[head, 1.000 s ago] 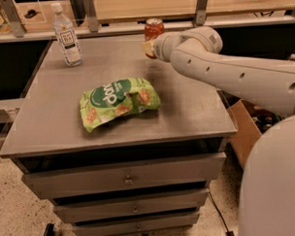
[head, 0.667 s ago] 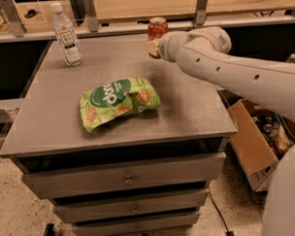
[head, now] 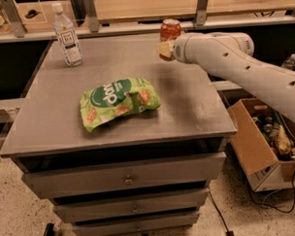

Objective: Pick coke can

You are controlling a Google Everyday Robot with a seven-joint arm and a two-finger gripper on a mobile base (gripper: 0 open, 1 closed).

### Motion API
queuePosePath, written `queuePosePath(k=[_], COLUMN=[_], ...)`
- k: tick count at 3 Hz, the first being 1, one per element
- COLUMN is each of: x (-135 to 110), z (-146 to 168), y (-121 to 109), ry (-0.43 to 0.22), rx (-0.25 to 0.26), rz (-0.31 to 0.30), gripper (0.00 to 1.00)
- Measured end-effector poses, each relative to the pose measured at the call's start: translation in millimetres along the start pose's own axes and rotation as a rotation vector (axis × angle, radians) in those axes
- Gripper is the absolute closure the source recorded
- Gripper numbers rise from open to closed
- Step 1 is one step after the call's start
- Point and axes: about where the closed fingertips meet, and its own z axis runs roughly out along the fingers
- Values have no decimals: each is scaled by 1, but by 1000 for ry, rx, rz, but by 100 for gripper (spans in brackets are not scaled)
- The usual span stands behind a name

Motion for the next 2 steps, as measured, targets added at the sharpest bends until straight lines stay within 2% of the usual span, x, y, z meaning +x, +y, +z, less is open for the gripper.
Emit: queuePosePath(k=[1,2], x=[18,-3], z=[-11,-16], y=[-37,-30], ry=[28,9], rx=[-64,-189], rz=[133,135], gripper=[100,100])
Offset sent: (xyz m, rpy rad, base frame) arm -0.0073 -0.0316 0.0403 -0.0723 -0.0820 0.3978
